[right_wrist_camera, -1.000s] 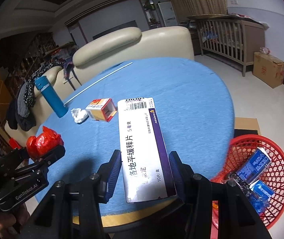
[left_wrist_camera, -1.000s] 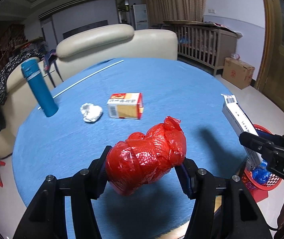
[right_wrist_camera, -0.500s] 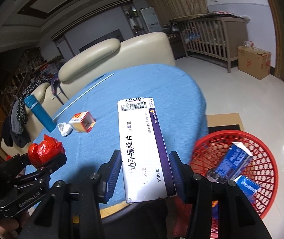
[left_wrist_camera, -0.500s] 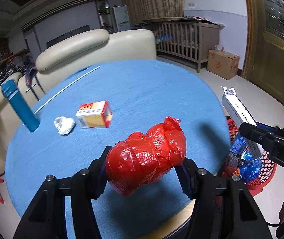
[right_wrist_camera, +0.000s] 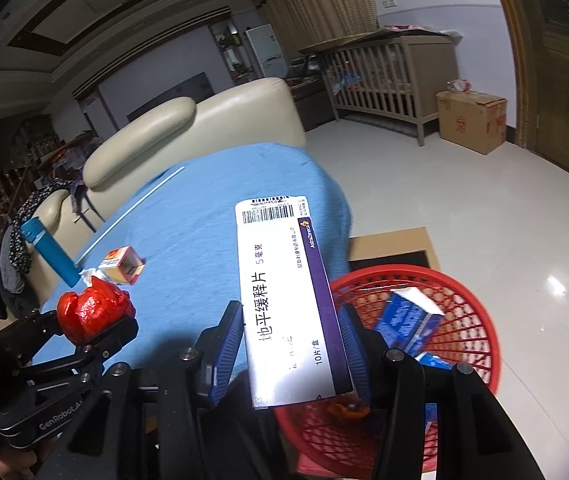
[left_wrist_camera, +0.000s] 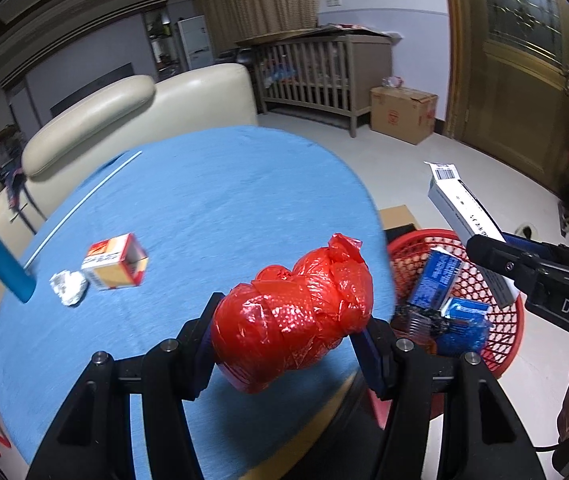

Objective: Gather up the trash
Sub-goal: 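Carry the red bag and white medicine box over to the red basket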

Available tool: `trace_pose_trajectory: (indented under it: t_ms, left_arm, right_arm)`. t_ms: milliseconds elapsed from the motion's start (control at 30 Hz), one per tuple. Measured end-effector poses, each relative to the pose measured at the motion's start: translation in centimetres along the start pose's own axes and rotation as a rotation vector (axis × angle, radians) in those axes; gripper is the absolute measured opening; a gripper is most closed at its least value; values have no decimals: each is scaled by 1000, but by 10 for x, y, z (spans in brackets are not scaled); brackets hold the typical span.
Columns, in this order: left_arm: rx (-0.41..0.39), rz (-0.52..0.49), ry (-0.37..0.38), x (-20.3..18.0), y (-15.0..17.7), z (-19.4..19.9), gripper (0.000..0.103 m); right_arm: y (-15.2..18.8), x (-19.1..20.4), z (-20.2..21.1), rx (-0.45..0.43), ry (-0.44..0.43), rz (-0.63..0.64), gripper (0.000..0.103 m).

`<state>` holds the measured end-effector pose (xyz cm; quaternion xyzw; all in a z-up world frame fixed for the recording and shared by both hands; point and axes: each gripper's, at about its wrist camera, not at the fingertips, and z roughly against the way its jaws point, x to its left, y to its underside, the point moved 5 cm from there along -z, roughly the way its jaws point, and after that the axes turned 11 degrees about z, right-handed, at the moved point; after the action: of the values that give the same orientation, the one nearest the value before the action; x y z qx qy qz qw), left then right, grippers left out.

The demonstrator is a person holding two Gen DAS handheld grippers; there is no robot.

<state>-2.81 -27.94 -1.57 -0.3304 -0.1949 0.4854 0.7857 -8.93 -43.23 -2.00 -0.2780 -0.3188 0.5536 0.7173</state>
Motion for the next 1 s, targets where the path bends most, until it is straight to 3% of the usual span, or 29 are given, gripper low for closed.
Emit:
trace_pose_trajectory:
  t_ms: [533,1000]
  left_arm:
    - [20,-114,76,-72,-7,-14,62]
    - [57,-167,104,-104,-3,-27,62]
  right_arm:
    - [18,-68,17,16,88,-84,52]
    - [38,-104,15,49,128,-151,52]
